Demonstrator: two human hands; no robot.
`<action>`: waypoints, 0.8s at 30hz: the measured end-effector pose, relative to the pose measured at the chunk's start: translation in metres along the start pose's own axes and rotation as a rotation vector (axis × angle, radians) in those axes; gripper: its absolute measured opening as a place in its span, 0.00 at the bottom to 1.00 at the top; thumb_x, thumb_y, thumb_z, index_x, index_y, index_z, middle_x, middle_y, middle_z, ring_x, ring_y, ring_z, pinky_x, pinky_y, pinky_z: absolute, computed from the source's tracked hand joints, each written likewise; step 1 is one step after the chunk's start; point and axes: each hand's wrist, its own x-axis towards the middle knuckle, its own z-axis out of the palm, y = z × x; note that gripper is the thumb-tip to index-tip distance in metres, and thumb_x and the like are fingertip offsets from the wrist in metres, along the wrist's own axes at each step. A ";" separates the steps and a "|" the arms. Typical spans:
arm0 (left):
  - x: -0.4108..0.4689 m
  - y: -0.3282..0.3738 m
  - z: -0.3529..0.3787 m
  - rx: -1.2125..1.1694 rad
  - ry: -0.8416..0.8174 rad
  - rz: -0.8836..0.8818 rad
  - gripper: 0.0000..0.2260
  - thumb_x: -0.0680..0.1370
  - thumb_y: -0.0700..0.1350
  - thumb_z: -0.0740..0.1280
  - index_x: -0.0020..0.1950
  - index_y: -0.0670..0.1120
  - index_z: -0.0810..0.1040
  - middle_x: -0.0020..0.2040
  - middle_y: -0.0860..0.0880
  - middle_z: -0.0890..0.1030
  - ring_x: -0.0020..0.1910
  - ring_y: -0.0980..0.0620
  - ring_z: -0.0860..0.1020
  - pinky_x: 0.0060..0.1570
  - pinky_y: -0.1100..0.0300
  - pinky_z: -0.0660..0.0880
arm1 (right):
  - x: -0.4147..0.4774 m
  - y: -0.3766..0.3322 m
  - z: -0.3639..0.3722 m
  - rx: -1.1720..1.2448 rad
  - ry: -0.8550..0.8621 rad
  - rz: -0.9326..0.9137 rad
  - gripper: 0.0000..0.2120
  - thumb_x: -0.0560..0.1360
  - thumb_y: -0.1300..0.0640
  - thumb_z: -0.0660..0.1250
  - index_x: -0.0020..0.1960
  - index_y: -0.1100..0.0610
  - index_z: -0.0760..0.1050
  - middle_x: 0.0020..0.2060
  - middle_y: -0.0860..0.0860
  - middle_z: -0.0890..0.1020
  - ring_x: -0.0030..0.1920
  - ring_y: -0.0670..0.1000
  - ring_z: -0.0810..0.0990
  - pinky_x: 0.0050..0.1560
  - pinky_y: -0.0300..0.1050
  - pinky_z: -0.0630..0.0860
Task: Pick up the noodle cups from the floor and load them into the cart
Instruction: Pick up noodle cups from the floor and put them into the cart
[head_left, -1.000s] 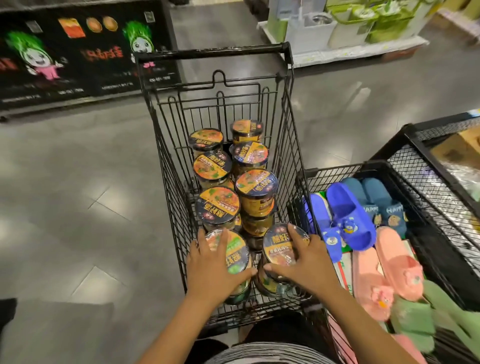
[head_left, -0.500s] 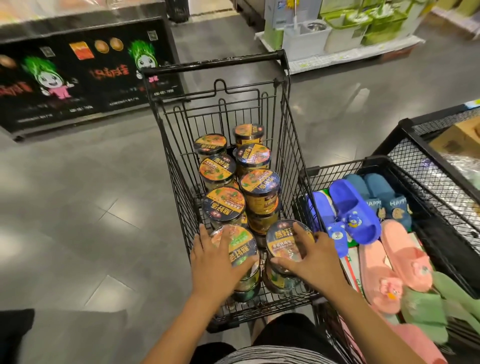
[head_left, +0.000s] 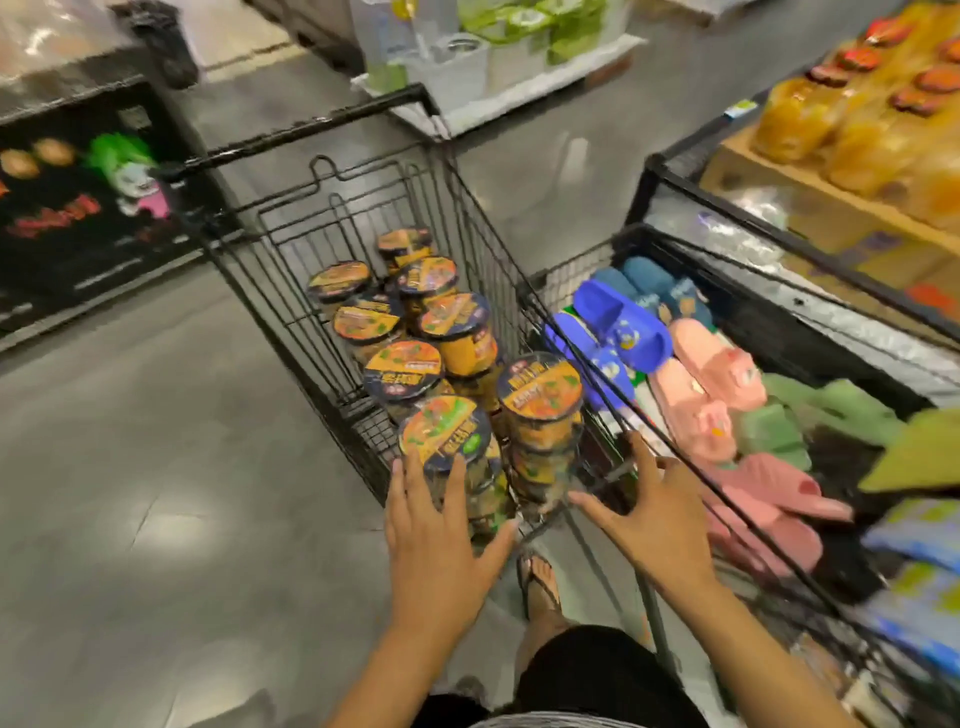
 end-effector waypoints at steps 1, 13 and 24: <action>-0.011 -0.001 0.000 0.005 -0.026 0.065 0.39 0.73 0.73 0.50 0.78 0.53 0.58 0.79 0.41 0.50 0.77 0.40 0.50 0.70 0.43 0.60 | -0.024 0.007 0.002 -0.007 0.008 0.039 0.54 0.62 0.18 0.55 0.74 0.55 0.63 0.50 0.61 0.74 0.53 0.63 0.73 0.53 0.54 0.74; -0.154 0.031 0.039 0.360 -0.670 0.546 0.43 0.73 0.74 0.48 0.78 0.54 0.35 0.79 0.44 0.37 0.77 0.42 0.37 0.75 0.48 0.45 | -0.332 0.105 0.019 0.021 -0.128 0.798 0.54 0.61 0.18 0.54 0.77 0.48 0.53 0.64 0.58 0.71 0.63 0.59 0.71 0.61 0.52 0.72; -0.300 0.147 0.125 0.590 -0.827 0.994 0.52 0.57 0.78 0.30 0.78 0.55 0.34 0.79 0.39 0.40 0.77 0.37 0.38 0.76 0.43 0.43 | -0.525 0.218 -0.004 0.102 -0.092 1.226 0.56 0.60 0.17 0.47 0.78 0.50 0.51 0.63 0.59 0.73 0.62 0.59 0.70 0.59 0.52 0.73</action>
